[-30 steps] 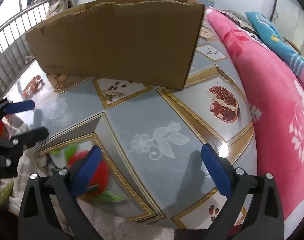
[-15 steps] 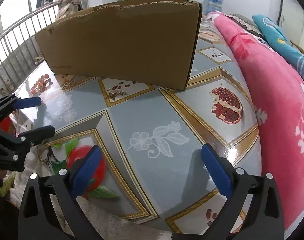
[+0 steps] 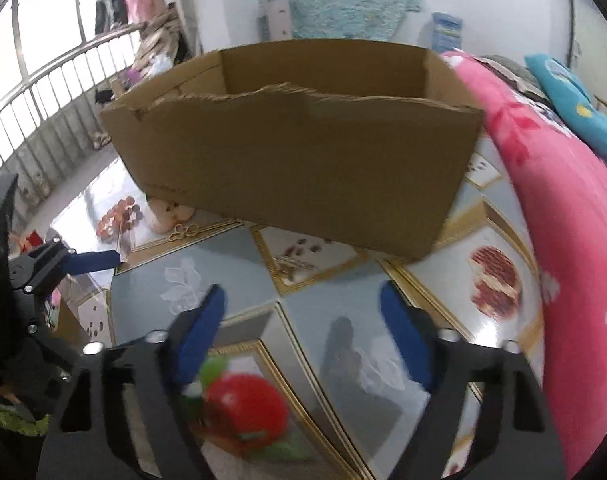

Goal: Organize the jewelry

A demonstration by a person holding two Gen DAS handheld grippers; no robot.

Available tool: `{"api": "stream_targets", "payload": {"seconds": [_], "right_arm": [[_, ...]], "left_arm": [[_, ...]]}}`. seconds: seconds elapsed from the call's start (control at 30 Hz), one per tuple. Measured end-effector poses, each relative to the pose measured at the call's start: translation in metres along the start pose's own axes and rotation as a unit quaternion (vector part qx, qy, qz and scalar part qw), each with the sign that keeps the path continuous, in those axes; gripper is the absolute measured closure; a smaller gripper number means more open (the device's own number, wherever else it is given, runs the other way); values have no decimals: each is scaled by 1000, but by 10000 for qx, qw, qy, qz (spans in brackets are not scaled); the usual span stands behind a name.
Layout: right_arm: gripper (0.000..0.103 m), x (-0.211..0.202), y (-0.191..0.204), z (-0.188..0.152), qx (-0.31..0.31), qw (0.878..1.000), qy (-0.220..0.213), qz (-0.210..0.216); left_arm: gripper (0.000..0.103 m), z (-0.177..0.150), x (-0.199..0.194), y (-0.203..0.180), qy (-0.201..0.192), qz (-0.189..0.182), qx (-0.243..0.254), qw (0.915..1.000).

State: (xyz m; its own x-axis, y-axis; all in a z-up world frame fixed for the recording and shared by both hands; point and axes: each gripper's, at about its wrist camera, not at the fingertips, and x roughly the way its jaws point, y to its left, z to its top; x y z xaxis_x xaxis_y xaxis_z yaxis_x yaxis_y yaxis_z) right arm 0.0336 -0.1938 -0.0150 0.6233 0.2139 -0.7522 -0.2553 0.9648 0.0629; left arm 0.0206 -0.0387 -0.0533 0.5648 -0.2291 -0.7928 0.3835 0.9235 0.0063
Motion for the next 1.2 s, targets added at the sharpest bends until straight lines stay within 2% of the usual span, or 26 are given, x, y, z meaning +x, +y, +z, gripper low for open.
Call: {"api": "stream_targets", "payload": {"seconds": [0.17, 0.4, 0.57, 0.77, 1.0, 1.2], "right_arm": [[63, 15, 9, 9, -340, 9994, -2, 90], [78, 36, 7, 17, -719, 9970, 243, 147], [98, 39, 7, 17, -707, 9962, 347, 379], [99, 29, -8, 10, -30, 9965, 332, 769], [99, 4, -35, -4, 893, 9890, 188, 1168], [99, 3, -36, -4, 1069, 9878, 90, 1128]], "left_arm": [[8, -1, -1, 0, -20, 5, -3, 10000], [8, -2, -1, 0, -22, 5, -2, 10000], [8, -3, -2, 1, -35, 6, -4, 10000], [8, -2, -3, 0, -15, 7, -2, 10000], [8, 1, -2, 0, 8, 9, -6, 10000], [8, 2, -1, 0, 25, 20, -17, 10000]]}}
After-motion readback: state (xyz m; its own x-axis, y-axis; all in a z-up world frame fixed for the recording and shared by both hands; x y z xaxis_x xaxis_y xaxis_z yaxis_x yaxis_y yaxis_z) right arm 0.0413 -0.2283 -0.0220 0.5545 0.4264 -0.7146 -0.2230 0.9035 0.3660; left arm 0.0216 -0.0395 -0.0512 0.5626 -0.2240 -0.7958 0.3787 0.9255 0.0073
